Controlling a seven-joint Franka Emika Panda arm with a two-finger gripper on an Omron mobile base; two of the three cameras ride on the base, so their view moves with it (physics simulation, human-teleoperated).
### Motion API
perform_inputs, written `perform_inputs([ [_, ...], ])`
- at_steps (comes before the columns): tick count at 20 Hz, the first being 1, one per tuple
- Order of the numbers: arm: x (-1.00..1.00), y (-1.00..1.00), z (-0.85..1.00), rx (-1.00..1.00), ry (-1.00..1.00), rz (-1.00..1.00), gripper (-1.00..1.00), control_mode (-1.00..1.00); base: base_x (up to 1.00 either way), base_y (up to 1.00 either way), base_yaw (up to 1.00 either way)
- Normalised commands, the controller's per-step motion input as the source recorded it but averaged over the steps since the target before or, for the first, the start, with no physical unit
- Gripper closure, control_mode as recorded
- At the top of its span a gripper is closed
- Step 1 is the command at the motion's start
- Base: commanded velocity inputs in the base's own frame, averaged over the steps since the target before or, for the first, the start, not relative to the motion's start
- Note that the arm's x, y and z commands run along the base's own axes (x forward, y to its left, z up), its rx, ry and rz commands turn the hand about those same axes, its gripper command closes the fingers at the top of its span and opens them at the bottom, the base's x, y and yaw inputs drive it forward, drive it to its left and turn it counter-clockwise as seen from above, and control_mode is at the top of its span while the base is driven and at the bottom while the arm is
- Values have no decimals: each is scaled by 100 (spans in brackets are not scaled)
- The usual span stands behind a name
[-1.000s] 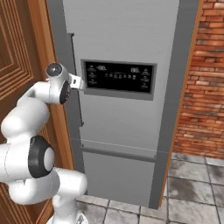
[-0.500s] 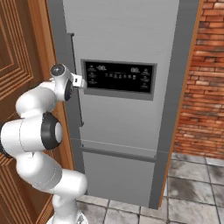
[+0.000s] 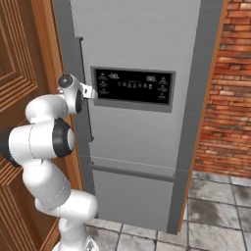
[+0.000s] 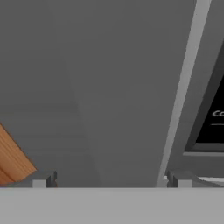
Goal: Retrieve the steak from the fridge and place it on the saucepan with marinade on the stove.
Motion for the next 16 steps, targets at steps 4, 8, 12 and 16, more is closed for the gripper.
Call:
perform_inputs([
  [4, 63, 0, -13, 0, 0, 0, -100, -100, 0, 0, 0],
  [8, 60, -17, -14, 0, 0, 4, -100, -100, 0, 0, 0],
  [12, 3, -1, 0, 0, 0, 3, -100, -100, 0, 0, 0],
  [16, 0, -18, 0, 0, 0, 0, -100, -100, 0, 0, 0],
])
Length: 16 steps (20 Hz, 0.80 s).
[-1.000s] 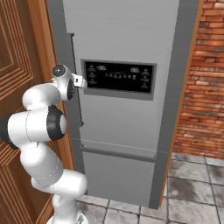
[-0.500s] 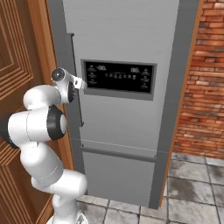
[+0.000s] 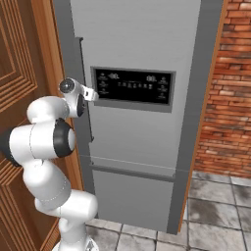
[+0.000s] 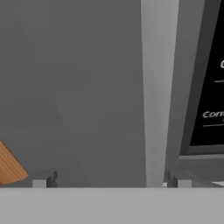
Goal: Retrieve the steak from the fridge and place it on the saucepan with marinade on the stove.
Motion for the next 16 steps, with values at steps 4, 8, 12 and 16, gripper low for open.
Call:
perform_inputs([
  [4, 0, 0, 0, 0, 0, 0, -100, -100, 0, 0, 0],
  [8, 0, -7, 5, 1, 0, 0, -100, -100, 0, 0, 0],
  [12, 18, 0, -14, -4, -3, 0, -100, -100, 0, 0, 0],
  [16, 48, 0, -31, -4, -5, 1, -100, -100, 0, 0, 0],
])
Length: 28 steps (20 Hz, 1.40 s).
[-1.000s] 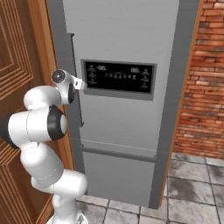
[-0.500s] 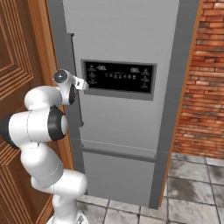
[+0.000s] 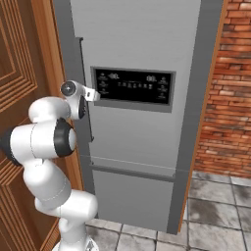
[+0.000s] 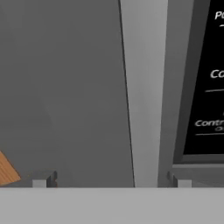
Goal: Retrieve the steak from the fridge and place it on the saucepan with marinade on the stove.
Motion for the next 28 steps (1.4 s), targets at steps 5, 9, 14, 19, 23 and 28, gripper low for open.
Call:
perform_inputs([
  [5, 46, 0, -43, -11, -7, 0, 100, -100, 0, 0, 0],
  [9, 25, 0, -32, -11, -2, 0, 100, -100, 0, 0, 0],
  [14, 4, -7, -31, -12, 9, -1, 100, -100, 0, 0, 0],
  [19, -38, -74, -27, -3, 24, -22, 100, -100, 0, 0, 0],
  [23, -84, -100, -25, 0, 28, -35, 100, -100, 0, 0, 0],
  [28, -96, -100, -33, 0, 24, -35, 100, -100, 0, 0, 0],
])
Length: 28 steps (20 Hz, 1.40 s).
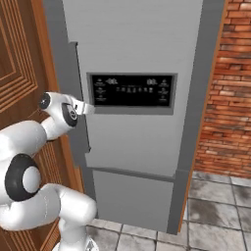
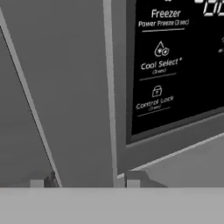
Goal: Retrieve the steak from the fridge and place it on the saucepan with marinade on the stove.
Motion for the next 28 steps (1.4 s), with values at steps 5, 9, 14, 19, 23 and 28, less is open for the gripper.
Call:
perform_inputs([
  [5, -100, -100, -51, 0, 17, -32, 100, -100, 0, 0, 0],
  [9, -100, -100, -58, 0, 14, -28, 100, -100, 0, 0, 0],
  [14, -79, -100, -44, 0, 26, -28, 100, -100, 0, 0, 0],
  [19, -57, -100, -28, 0, 37, -29, 100, -100, 0, 0, 0],
  [23, -43, -100, -15, 2, 45, -31, 100, -100, 0, 0, 0],
  [28, -25, -71, -23, 1, 19, -20, 100, -100, 0, 0, 0],
])
